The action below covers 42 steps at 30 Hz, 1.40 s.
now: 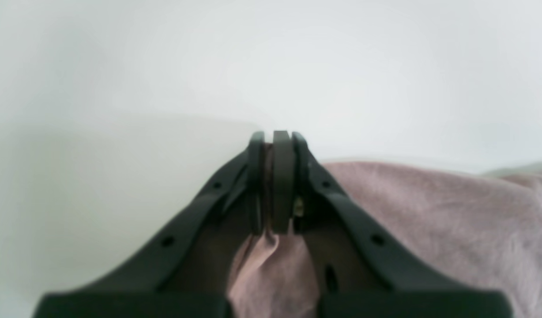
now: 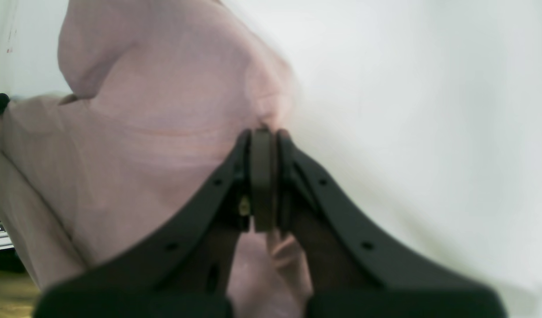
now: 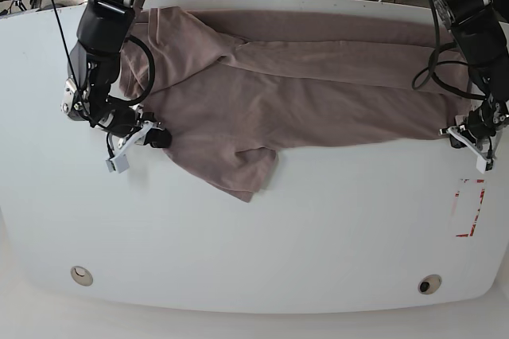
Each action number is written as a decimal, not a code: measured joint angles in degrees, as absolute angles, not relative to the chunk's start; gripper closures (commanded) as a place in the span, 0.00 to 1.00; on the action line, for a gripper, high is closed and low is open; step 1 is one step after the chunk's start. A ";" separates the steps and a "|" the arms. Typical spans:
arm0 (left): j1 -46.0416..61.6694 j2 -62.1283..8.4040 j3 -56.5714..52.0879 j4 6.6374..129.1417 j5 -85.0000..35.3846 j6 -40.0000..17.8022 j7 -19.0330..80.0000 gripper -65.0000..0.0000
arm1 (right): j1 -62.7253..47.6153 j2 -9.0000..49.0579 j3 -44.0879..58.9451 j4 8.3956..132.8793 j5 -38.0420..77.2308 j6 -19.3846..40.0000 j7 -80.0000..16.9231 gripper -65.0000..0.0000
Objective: Fold the T-shirt properly
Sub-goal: 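Fold the sleeve and body over with the right gripper toward the left gripper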
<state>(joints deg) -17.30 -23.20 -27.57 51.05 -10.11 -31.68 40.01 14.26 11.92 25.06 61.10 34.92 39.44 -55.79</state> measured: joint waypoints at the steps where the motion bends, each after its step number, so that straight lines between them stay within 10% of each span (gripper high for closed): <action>1: -17.30 -23.20 -27.57 51.07 -10.11 -31.68 39.99 1.00 | 14.28 11.92 25.06 61.25 34.92 39.44 -55.79 1.00; 21: -10.52 -22.39 -32.05 72.40 -10.11 -40.12 48.82 1.00 | 13.41 11.62 25.43 81.21 35.62 39.66 -65.36 1.00; 42: 8.19 -21.80 -41.34 89.45 -10.48 -40.38 51.83 1.00 | -10.92 11.92 31.27 100.97 51.35 39.92 -68.05 1.00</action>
<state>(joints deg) 8.19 -21.80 -41.34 89.45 -10.48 -40.38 51.83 -10.92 11.92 31.27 100.97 51.35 39.92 -68.05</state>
